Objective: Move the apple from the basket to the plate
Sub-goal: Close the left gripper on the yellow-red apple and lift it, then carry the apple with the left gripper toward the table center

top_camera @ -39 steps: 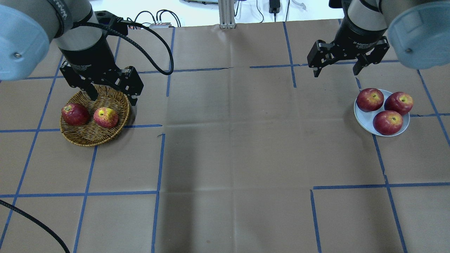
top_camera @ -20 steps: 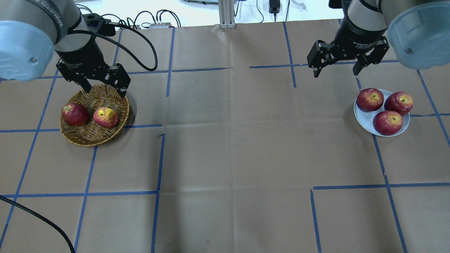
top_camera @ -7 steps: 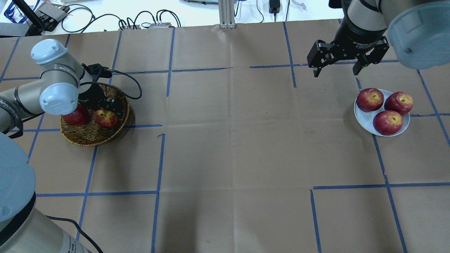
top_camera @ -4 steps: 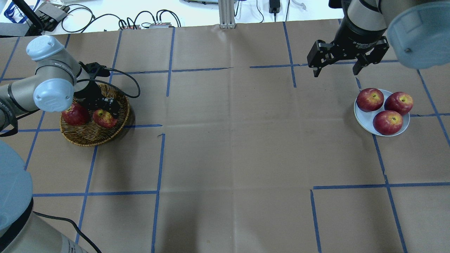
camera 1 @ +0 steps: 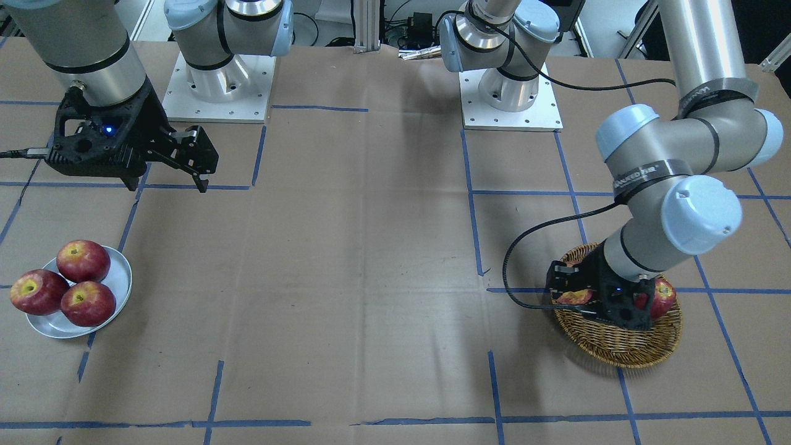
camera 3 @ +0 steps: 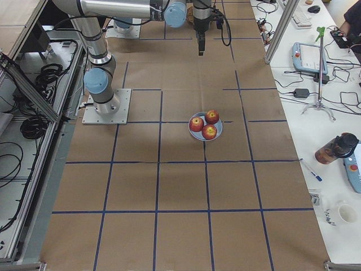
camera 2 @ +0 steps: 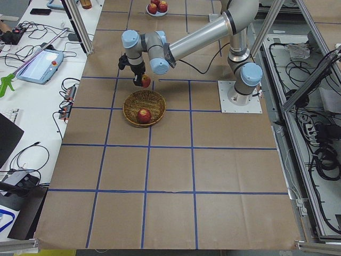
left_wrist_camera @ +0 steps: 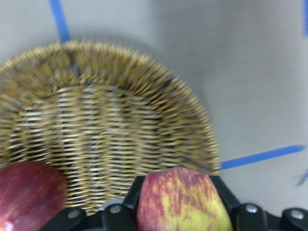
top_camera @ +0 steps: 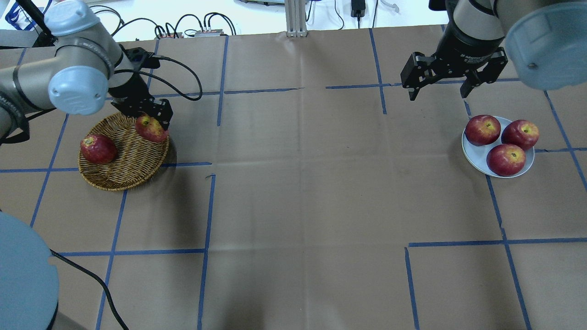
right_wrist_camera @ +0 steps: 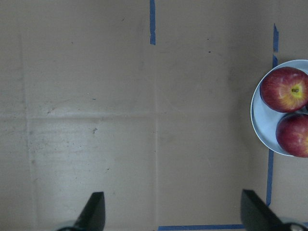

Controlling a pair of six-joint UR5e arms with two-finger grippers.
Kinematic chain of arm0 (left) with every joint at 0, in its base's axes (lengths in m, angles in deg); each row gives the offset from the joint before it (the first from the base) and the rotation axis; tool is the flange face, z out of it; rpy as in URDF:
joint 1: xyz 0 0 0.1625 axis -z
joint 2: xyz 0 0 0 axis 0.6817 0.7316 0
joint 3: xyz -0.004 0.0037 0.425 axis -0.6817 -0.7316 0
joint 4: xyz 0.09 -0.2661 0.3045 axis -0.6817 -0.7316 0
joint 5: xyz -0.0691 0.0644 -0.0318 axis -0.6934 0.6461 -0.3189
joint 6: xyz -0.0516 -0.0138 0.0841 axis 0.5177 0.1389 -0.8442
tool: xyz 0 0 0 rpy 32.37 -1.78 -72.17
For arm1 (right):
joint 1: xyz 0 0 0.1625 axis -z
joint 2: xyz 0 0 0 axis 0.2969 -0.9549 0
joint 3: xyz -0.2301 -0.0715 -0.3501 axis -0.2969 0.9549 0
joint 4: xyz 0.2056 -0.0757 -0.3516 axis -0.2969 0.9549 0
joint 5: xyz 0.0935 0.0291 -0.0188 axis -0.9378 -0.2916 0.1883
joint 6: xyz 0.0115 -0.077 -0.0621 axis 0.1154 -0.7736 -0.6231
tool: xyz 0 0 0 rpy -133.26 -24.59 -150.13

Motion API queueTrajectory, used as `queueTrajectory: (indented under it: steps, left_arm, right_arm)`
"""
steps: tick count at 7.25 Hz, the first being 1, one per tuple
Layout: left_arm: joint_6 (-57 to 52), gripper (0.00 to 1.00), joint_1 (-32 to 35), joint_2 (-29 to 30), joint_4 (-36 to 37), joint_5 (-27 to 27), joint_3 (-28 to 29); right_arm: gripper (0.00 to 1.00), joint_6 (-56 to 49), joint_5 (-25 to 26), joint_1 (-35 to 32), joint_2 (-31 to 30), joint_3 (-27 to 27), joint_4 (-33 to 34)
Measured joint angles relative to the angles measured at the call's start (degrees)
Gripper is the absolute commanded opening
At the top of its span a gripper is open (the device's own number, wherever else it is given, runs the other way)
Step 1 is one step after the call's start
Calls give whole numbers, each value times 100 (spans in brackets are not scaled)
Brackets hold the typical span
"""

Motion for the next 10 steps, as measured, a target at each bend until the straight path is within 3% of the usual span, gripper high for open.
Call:
queueTrajectory:
  steps: [3, 5, 7, 10]
  left_arm:
    - [1684, 25, 1467, 187, 395, -22, 41]
    - [2479, 25, 2266, 736, 1038, -40, 96]
    - [2676, 24, 2644, 1104, 1193, -13, 236]
    - [2717, 27, 2834, 1203, 1198, -40, 282]
  right_arm:
    - [100, 0, -5, 0, 0, 0, 0]
    - [100, 0, -2, 0, 0, 0, 0]
    - [100, 0, -3, 0, 0, 0, 0]
    - [100, 0, 1, 0, 0, 0, 0]
